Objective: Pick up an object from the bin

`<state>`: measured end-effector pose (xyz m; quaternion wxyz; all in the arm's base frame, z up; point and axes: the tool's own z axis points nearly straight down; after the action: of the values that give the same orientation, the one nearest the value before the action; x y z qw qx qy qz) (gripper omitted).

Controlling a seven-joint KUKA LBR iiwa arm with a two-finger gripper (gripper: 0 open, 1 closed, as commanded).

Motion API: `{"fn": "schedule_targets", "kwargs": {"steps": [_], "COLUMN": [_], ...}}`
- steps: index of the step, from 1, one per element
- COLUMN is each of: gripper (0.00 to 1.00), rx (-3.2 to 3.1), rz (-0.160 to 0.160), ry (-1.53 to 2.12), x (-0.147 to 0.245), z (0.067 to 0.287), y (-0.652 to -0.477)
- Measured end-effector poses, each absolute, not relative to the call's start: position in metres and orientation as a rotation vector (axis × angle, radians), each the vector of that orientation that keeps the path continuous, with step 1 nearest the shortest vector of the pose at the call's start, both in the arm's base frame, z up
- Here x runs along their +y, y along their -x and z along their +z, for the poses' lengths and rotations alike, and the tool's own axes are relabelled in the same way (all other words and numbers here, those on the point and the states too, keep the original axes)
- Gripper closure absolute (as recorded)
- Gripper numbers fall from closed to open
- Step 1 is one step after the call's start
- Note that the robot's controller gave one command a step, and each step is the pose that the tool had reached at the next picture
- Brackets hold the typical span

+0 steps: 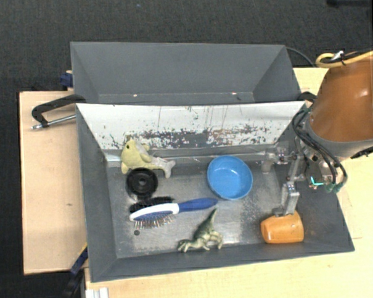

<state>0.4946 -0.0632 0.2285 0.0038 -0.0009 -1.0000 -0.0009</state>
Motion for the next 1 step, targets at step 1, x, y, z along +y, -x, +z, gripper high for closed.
{"fn": "schedule_targets", "kwargs": {"steps": [1], "gripper": [0.00], "rx": [-3.130], "rz": [-0.004], "ry": [-0.202], "x": [-0.0157], "z": [0.0719], "y": [-0.5390]}}
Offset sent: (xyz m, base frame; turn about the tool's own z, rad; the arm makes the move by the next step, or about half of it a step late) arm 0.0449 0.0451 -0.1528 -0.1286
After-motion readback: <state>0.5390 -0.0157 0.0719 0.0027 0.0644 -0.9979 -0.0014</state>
